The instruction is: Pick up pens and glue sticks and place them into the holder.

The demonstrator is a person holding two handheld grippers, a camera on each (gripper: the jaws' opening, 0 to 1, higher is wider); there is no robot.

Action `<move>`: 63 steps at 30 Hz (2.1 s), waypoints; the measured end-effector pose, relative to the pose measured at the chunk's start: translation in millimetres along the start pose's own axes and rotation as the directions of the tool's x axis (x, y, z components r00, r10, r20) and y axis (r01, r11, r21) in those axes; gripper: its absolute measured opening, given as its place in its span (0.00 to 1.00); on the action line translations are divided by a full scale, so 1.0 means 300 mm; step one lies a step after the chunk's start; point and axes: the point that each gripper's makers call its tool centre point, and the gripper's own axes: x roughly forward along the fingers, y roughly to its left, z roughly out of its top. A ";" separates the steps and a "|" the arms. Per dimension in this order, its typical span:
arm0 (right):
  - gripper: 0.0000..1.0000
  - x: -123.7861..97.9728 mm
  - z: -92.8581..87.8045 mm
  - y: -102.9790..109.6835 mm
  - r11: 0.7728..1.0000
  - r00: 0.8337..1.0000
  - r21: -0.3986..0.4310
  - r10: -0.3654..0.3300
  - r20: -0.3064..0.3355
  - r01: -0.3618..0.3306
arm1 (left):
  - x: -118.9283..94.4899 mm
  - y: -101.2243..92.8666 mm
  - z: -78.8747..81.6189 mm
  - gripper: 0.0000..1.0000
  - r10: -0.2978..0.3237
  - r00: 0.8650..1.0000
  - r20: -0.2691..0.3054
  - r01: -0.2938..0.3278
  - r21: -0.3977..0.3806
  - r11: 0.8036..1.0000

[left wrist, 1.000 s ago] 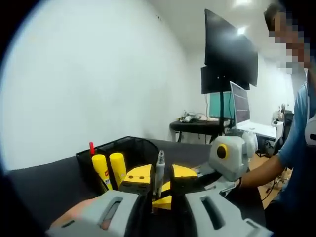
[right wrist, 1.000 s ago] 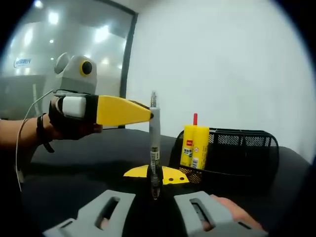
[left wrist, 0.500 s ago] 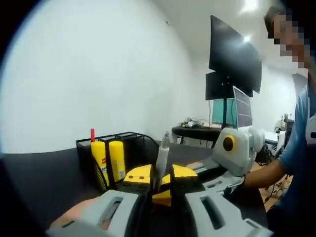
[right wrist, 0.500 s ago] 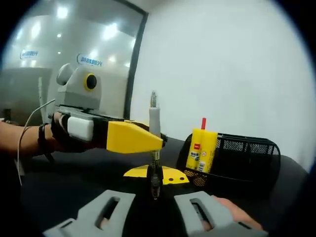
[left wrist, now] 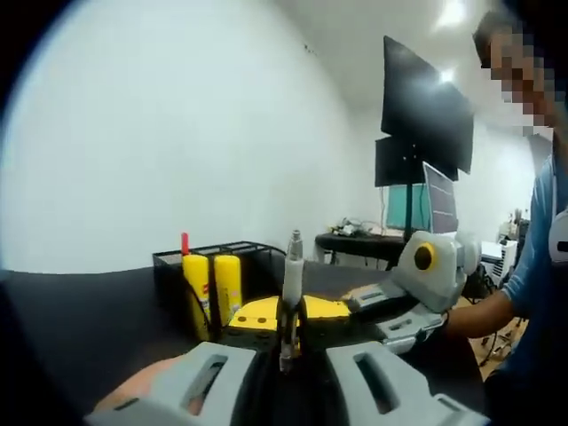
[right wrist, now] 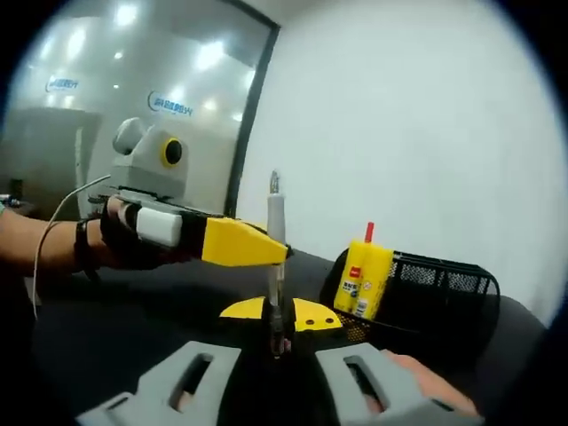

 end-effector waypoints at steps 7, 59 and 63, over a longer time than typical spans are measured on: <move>0.09 -0.032 0.066 -0.037 0.998 0.996 0.048 -0.044 0.082 0.040 | -0.045 0.058 -0.004 0.06 0.075 0.997 0.014 -0.075 0.007 0.997; 0.04 -0.107 0.177 -0.103 0.973 0.965 0.232 -0.082 0.251 0.022 | -0.094 0.092 -0.046 0.31 0.117 0.992 0.040 -0.119 0.038 0.992; 0.04 -0.109 0.175 -0.111 0.971 0.964 0.236 -0.087 0.250 0.026 | -0.117 0.197 -0.056 0.39 0.202 0.979 0.026 -0.203 0.044 0.978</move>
